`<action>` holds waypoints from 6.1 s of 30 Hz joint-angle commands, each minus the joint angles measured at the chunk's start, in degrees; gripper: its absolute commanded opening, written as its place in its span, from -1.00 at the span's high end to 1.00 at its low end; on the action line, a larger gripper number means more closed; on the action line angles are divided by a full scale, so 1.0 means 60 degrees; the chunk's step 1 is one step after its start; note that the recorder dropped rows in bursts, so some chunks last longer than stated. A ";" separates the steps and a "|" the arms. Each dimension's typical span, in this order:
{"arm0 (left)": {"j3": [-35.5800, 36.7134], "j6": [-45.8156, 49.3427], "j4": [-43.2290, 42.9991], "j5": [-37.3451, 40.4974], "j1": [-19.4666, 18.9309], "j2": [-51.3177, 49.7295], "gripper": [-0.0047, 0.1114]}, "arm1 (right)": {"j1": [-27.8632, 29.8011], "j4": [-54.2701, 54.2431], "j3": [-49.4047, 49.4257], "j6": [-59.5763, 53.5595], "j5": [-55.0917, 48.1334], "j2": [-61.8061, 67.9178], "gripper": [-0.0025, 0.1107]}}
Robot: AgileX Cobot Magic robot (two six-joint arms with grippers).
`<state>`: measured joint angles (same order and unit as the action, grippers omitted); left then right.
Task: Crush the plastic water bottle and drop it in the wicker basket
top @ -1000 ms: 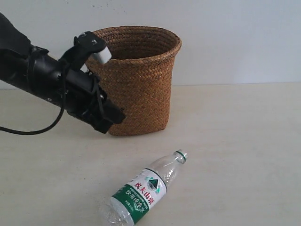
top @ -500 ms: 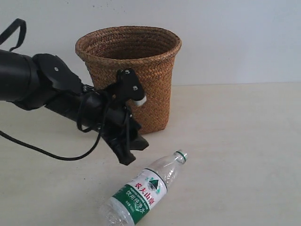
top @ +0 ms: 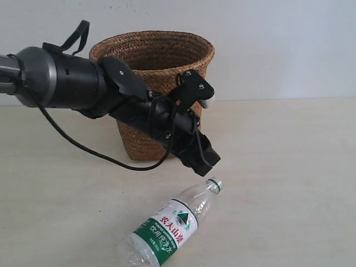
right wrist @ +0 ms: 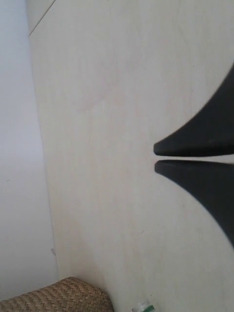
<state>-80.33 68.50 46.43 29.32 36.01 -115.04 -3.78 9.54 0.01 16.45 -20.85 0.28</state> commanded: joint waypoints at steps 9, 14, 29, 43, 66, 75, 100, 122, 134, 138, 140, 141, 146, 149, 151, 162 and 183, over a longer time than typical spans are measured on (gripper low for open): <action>-0.0789 -0.1635 -0.0701 0.0579 0.0112 -0.1356 0.10 | 0.0059 0.0039 -0.0002 -0.0007 0.0005 -0.0046 0.96; -0.0950 -0.1776 -0.0721 0.0670 0.0201 -0.1531 0.10 | 0.0059 0.0039 -0.0002 -0.0007 0.0005 -0.0046 0.96; -0.1155 -0.2131 -0.0701 0.0450 0.0220 -0.2119 0.10 | 0.0059 0.0039 -0.0002 -0.0007 0.0005 -0.0046 0.96; -0.1497 -0.2488 -0.1216 0.0916 0.0197 -0.2273 0.85 | 0.0059 0.0039 -0.0002 -0.0003 0.0005 -0.0046 0.96; -0.1497 -0.5683 -0.4110 0.1073 0.0162 -0.1747 0.85 | 0.0059 0.0039 -0.0002 0.0000 0.0005 -0.0046 0.96; -0.1497 -0.7848 -0.4059 0.0402 -0.0126 -0.1113 0.85 | 0.0059 0.0039 -0.0002 0.0020 0.0005 -0.0046 0.96; -0.1478 -0.9197 -0.3026 0.1819 -0.0591 -0.0941 0.85 | 0.0059 0.0039 -0.0002 0.0011 0.0005 -0.0046 0.96; 0.1643 -1.0185 -0.0072 -0.1562 -0.0570 0.0691 0.85 | 0.0059 0.0039 -0.0002 0.0030 0.0005 -0.0046 0.96; 0.3953 -1.0264 0.1825 -0.4595 -0.0570 0.2275 0.85 | 0.0059 0.0039 -0.0002 0.0030 0.0005 -0.0046 0.96; 0.4816 -1.0366 0.2875 -0.5799 -0.0570 0.2885 0.85 | 0.0059 0.0039 -0.0002 0.0030 0.0005 -0.0046 0.96; 0.5226 -1.0732 0.2919 -0.6269 -0.0570 0.3167 0.85 | 0.0059 0.0039 -0.0002 0.0030 0.0005 -0.0046 0.96; 0.5428 -1.1002 0.2919 -0.6527 -0.0570 0.3324 0.85 | 0.0059 0.0039 -0.0002 0.0030 0.0005 -0.0046 0.96; 0.6477 -1.2221 0.2919 -0.7958 -0.0570 0.3978 0.85 | 0.0059 0.0039 -0.0002 0.0030 0.0005 -0.0046 0.96; 0.7015 -1.2800 0.2919 -0.8401 -0.0570 0.4080 0.85 | 0.0059 0.0039 -0.0002 0.0030 0.0005 -0.0046 0.96; 0.7286 -1.3200 0.2919 -0.8577 -0.0570 0.4080 0.85 | 0.0059 0.0039 -0.0002 0.0030 0.0005 -0.0046 0.96; 0.7827 -1.3429 0.2837 -0.9095 -0.0570 0.4080 0.85 | 0.0059 0.0039 -0.0002 0.0030 0.0005 -0.0046 0.96; 0.7850 -1.4025 0.2233 -0.9133 -0.0570 0.3271 0.85 | 0.0059 0.0039 -0.0002 0.0030 0.0005 -0.0046 0.96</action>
<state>-33.62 -14.49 62.34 -24.11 32.18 -94.36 -3.78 9.54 0.01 16.79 -20.85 0.28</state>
